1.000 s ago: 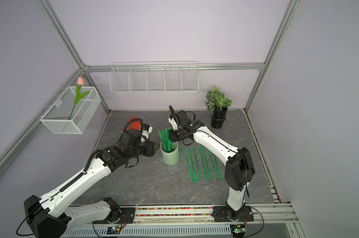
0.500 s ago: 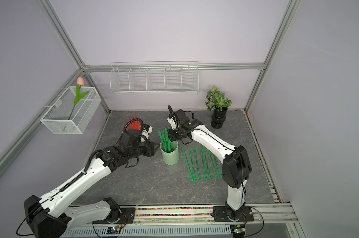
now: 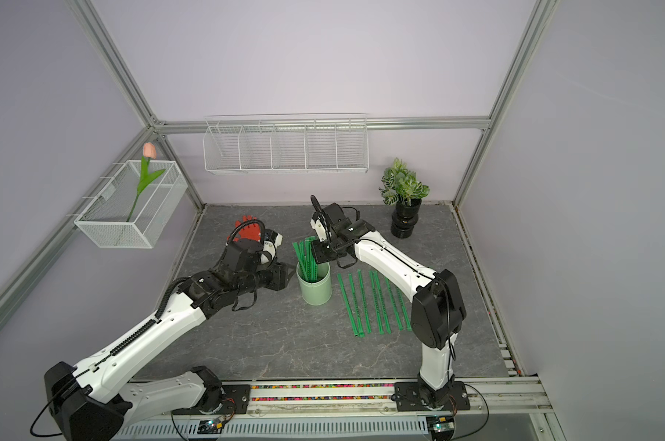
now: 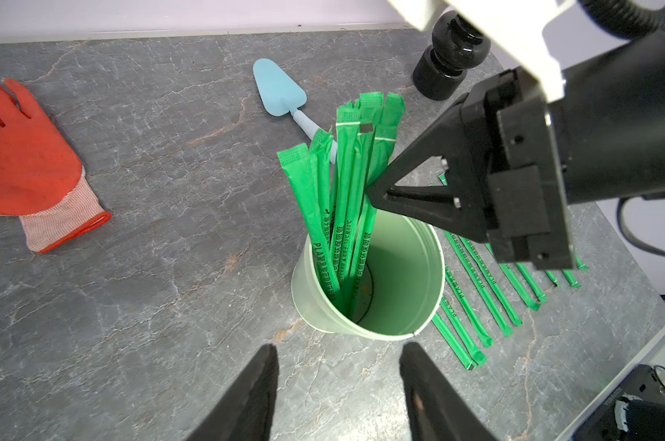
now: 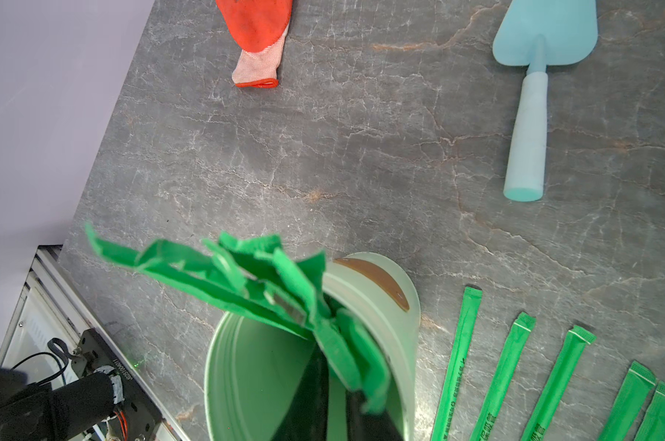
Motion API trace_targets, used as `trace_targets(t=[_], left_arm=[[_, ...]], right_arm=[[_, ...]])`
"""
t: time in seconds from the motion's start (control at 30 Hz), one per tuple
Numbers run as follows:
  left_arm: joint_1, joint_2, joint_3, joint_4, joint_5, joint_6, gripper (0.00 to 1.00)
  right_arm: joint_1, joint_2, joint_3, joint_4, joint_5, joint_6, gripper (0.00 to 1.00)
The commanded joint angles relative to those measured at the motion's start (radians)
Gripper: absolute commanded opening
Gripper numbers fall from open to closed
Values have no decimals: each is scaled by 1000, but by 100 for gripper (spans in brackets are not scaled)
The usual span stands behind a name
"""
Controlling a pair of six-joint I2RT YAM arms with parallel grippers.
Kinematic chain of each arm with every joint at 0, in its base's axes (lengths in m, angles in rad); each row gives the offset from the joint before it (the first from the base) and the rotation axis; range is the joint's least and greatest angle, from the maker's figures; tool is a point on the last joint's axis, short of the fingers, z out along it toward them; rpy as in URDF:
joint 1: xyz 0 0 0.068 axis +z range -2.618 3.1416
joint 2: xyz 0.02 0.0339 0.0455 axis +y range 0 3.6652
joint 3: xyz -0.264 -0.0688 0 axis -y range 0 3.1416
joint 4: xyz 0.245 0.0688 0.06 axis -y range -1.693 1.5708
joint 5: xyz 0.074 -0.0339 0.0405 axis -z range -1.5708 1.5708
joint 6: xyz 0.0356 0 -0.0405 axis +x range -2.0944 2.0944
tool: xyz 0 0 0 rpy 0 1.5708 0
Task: Take the straws out of the storage container
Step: Pick up the straw from the container.
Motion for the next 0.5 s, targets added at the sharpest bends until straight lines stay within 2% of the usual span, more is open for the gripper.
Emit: trace_targets(t=[0.0,0.47], left_arm=[[-3,-6,0,1,-1,4,55],[-3,-5,0,1,3,3,55]], right_arm=[[13,-37,7,-38,-5,-8,13],[25,-111,6,-91,24,-27,9]])
